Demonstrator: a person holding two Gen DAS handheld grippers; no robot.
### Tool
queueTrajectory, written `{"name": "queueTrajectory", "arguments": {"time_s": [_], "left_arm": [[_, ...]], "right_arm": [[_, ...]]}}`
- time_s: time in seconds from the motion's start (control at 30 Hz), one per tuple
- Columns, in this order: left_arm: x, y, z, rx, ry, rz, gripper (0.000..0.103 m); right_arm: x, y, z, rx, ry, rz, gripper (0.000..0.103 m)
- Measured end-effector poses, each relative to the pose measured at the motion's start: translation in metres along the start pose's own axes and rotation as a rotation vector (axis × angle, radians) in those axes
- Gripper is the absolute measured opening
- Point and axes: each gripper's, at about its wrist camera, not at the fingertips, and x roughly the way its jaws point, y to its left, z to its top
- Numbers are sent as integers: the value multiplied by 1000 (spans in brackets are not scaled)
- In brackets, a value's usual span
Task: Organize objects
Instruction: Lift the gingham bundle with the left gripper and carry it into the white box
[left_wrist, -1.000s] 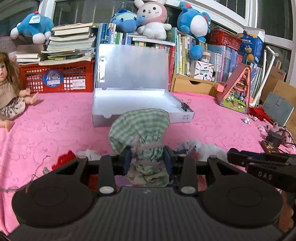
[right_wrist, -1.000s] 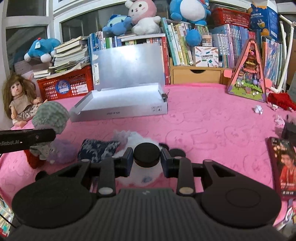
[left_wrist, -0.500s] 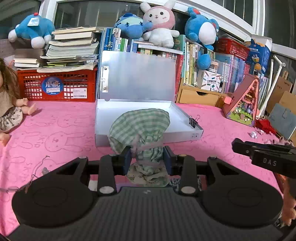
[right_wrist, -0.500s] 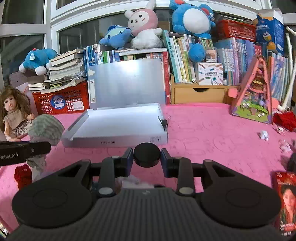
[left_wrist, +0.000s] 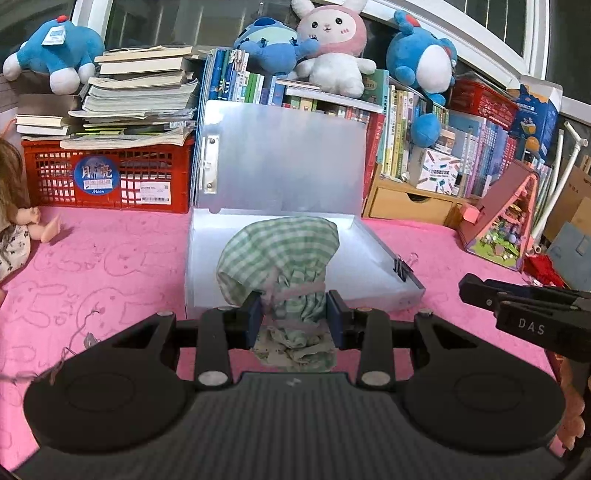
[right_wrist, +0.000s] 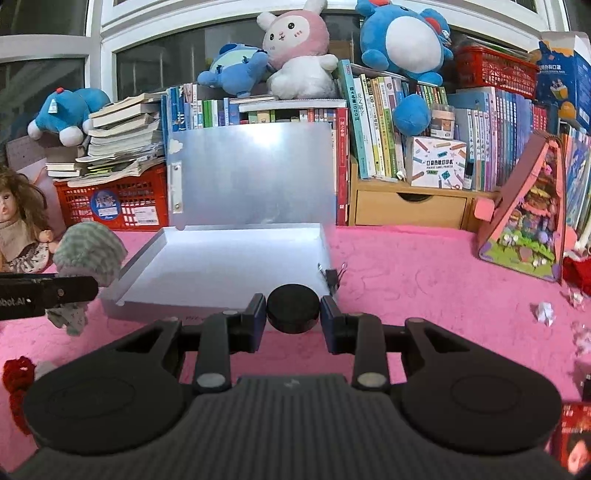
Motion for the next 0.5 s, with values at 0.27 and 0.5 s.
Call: {"name": "queueTrajectory", "arguments": {"time_s": [0.27,0.5], "left_arm": [[34,10,26,16,43,-35,42],[79,16,42,-35,126,-39,42]], "right_arm": [[35,-14,24,-13,83,48,36],[84,-12,48,25,171,120,36]]}}
